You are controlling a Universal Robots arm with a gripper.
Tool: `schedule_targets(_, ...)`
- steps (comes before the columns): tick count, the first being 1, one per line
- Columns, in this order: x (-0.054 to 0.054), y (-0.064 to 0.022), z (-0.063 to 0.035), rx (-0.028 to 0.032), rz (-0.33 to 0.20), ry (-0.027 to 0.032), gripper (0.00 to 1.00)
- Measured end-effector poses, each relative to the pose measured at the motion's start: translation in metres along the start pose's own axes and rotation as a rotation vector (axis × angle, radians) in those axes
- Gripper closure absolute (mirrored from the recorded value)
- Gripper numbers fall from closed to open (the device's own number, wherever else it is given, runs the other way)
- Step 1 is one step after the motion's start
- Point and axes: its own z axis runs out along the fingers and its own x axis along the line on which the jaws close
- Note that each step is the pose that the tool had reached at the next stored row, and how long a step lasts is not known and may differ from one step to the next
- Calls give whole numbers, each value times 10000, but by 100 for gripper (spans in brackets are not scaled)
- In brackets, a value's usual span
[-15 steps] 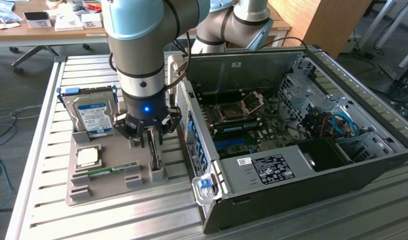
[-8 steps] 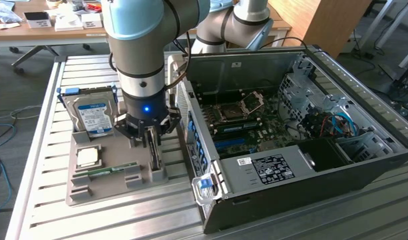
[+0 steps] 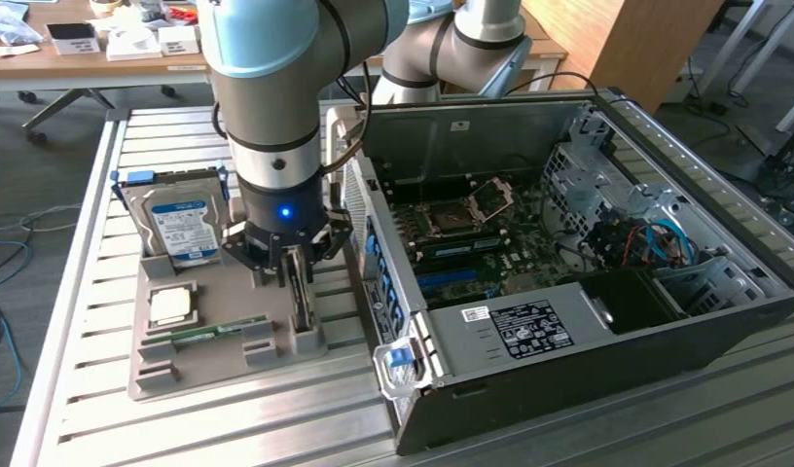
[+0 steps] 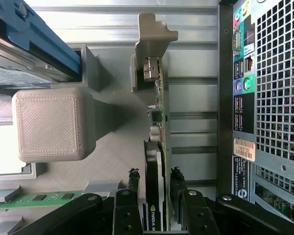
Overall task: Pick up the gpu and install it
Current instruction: 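Pick up the gpu and move the gpu toward the slot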
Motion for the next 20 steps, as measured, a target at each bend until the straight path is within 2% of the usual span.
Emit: schedule_targets(20, -7, 27, 4, -2, 0, 0, 61)
